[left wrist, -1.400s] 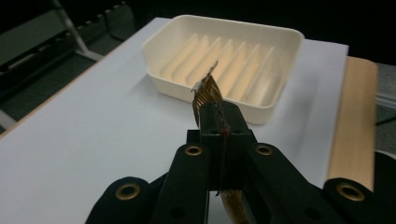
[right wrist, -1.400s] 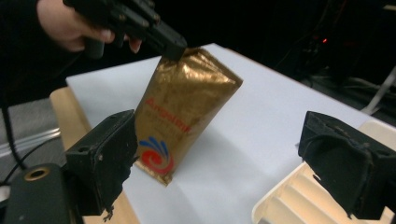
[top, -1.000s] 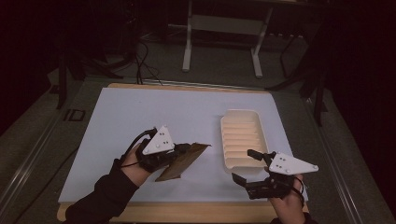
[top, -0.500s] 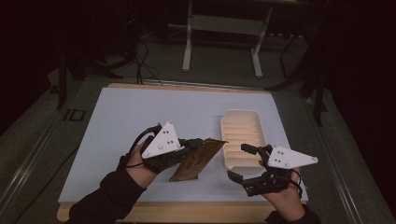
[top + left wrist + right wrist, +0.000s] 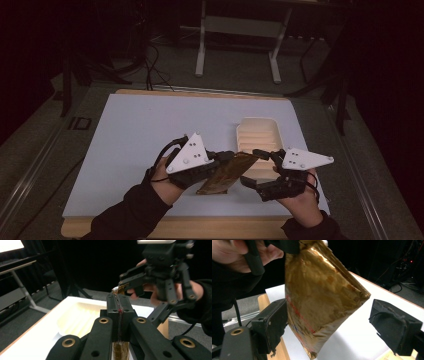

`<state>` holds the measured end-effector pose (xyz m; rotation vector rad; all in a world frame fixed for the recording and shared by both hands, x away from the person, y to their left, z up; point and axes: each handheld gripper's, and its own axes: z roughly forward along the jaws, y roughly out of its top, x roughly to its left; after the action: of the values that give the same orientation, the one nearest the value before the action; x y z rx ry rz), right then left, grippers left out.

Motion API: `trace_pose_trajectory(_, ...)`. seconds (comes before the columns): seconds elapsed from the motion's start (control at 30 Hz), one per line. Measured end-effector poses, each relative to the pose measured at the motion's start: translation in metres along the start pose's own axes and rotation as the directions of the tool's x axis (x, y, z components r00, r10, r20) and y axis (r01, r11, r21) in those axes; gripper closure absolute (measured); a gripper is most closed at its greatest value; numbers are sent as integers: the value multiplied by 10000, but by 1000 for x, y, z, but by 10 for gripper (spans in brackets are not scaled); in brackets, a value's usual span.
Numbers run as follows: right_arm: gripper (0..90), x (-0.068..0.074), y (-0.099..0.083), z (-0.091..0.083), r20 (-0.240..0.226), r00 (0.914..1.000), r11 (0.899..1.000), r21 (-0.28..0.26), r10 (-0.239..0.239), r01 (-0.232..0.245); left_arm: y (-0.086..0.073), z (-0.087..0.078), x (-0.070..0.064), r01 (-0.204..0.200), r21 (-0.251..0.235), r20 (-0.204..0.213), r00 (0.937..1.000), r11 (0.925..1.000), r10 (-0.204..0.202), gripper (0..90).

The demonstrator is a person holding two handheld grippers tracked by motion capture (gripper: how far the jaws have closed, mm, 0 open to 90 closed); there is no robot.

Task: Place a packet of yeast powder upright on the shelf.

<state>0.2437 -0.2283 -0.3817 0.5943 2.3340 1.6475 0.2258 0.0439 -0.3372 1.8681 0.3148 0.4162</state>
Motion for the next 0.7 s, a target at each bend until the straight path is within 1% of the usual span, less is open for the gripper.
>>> trace_pose_trajectory(0.1, 179, -2, -1, 0, -96, 10000, 10000, 41, -17, 17, 3, 3, -4, -21, -99, 78, 10000, 9999, 21, 900)
trace_pose_trajectory(0.17, 218, -2, -1, -1, -223, 9997, 10000, 45, -45, 46, 5, 5, -5, -4, -178, 144, 9999, 9998, 7, 900)
trace_pose_trajectory(0.2, 239, -1, 0, -1, -193, 9998, 10000, 33, -91, 92, 6, 6, -6, 49, -249, 213, 9998, 9997, -44, 900)
trace_pose_trajectory(0.23, 279, -2, 0, -2, -349, 9993, 9999, 34, -108, 109, 7, 7, -6, 91, -290, 250, 9997, 9995, -84, 900)
trace_pose_trajectory(0.27, 302, -1, 0, -2, -340, 9993, 9999, 3, -147, 148, 7, 8, -7, 31, -307, 264, 9996, 9995, -23, 900)
trace_pose_trajectory(0.3, 361, -1, 1, -3, -374, 9991, 9998, -26, -179, 178, 8, 9, -7, 54, -348, 295, 9996, 9994, -44, 900)
trace_pose_trajectory(0.33, 402, -2, 2, -4, -496, 9985, 9997, -1, -241, 241, 8, 10, -8, 47, -340, 344, 9994, 9994, -36, 900)
trace_pose_trajectory(0.37, 443, -1, 2, -5, -522, 9982, 9995, -7, -312, 312, 8, 11, -8, 11, -335, 303, 9995, 9994, -1, 900)
trace_pose_trajectory(0.4, 509, -1, 3, -5, -687, 9968, 9992, 0, -402, 403, 8, 11, -8, 58, -337, 333, 9994, 9994, -47, 900)
trace_pose_trajectory(0.43, 543, -1, 4, -6, -841, 9955, 9989, 93, -442, 452, 8, 11, -7, 39, -297, 366, 9993, 9996, -28, 900)
trace_pose_trajectory(0.47, 609, -1, 4, -7, -866, 9946, 9979, 237, -575, 598, 7, 11, -7, -2, -259, 296, 9996, 9997, 9, 900)
trace_pose_trajectory(0.5, 680, -2, 5, -8, -949, 9921, 9956, 372, -817, 855, 7, 12, -6, 79, -238, 368, 9993, 9997, -70, 900)
trace_pose_trajectory(0.53, 706, -2, 5, -8, -1082, 9897, 9937, 507, -941, 1000, 5, 12, -4, 114, -178, 405, 9991, 9998, -107, 900)
trace_pose_trajectory(0.63, 741, 0, 5, -7, -1197, 9857, 9882, 827, -1183, 1287, 2, 13, -2, 152, 21, 525, 9985, 9999, -153, 900)
trace_pose_trajectory(0.7, 753, 1, 5, -5, -1380, 9833, 9858, 1027, -1186, 1332, 0, 13, 0, 149, 150, 656, 9977, 9998, -159, 899)
